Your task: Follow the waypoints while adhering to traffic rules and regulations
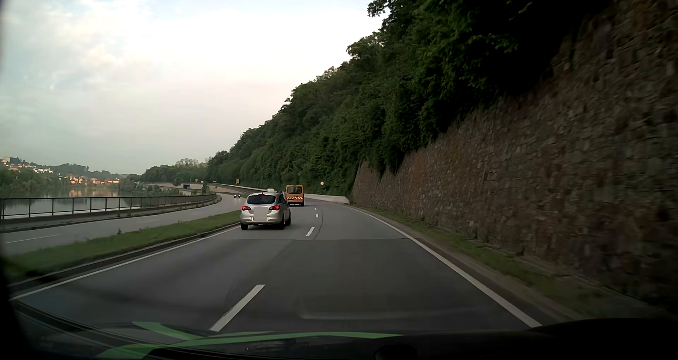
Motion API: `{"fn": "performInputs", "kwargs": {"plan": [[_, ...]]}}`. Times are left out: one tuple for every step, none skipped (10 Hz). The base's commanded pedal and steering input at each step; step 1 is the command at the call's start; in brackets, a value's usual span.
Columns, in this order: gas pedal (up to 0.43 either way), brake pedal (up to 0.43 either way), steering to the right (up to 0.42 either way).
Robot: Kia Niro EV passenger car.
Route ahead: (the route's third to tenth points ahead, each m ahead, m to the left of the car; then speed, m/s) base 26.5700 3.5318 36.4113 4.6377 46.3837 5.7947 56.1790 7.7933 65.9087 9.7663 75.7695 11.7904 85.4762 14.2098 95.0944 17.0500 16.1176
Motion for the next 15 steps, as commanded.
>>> {"fn": "performInputs", "kwargs": {"plan": [[0.11, 0.0, -0.019], [0.11, 0.0, -0.018], [0.11, 0.0, -0.018], [0.11, 0.0, -0.018], [0.11, 0.0, -0.018], [0.11, 0.0, -0.018], [0.11, 0.0, -0.018], [0.11, 0.0, -0.018], [0.11, 0.0, -0.018], [0.11, 0.0, -0.018], [0.11, 0.0, -0.018], [0.11, 0.0, -0.018], [0.11, 0.0, -0.018], [0.11, 0.0, -0.018], [0.11, 0.0, -0.019]]}}
